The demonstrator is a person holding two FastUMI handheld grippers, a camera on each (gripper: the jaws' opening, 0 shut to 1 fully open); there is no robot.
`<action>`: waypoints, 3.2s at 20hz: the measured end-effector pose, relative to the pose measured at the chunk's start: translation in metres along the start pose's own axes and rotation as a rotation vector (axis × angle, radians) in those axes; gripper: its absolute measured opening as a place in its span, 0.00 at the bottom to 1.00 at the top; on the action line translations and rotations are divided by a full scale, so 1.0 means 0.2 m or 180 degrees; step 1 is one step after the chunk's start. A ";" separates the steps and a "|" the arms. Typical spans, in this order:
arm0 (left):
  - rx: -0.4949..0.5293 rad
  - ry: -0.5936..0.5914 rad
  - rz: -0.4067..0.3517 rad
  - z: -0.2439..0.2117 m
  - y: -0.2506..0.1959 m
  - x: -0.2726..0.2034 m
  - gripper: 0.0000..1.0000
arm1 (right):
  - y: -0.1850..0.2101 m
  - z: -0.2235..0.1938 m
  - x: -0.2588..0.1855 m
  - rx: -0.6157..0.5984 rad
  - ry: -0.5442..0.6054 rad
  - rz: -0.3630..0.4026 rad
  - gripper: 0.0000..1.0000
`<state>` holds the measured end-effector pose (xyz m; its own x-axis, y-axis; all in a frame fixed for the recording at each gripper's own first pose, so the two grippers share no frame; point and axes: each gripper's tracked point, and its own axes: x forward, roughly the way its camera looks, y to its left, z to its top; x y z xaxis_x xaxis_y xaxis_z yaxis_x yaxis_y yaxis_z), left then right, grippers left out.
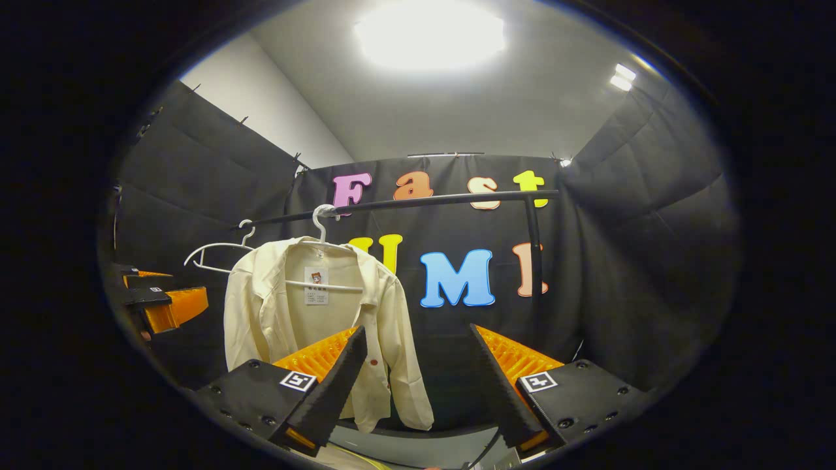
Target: Grasp the clothes on the hanger with both hands and then place them into the laundry hamper below.
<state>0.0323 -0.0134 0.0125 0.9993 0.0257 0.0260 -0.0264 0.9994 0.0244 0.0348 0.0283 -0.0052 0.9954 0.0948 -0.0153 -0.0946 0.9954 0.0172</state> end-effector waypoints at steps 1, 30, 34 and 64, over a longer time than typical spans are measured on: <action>0.0004 -0.0018 0.0000 0.02 -0.01 0.03 0.94 | 0.01 0.00 0.03 0.0007 0.0002 0.0031 0.98; 0.0127 0.0545 0.0570 -0.30 -0.19 0.94 0.92 | 0.46 -0.16 1.26 0.0101 0.0128 0.0866 0.98; 0.0159 0.0531 0.0788 -0.33 -0.14 1.01 0.92 | 0.53 -0.24 1.40 0.0164 0.0238 0.0903 0.97; 0.0394 -0.0278 0.1491 0.25 0.33 0.74 0.05 | -0.01 0.00 1.65 -0.0298 -0.0323 -0.0121 0.07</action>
<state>0.1781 0.0544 0.0670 0.8736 0.4642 0.1461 -0.4806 0.8702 0.1086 0.3637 0.0585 -0.0107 0.9944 0.0596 0.0872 -0.0531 0.9958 -0.0748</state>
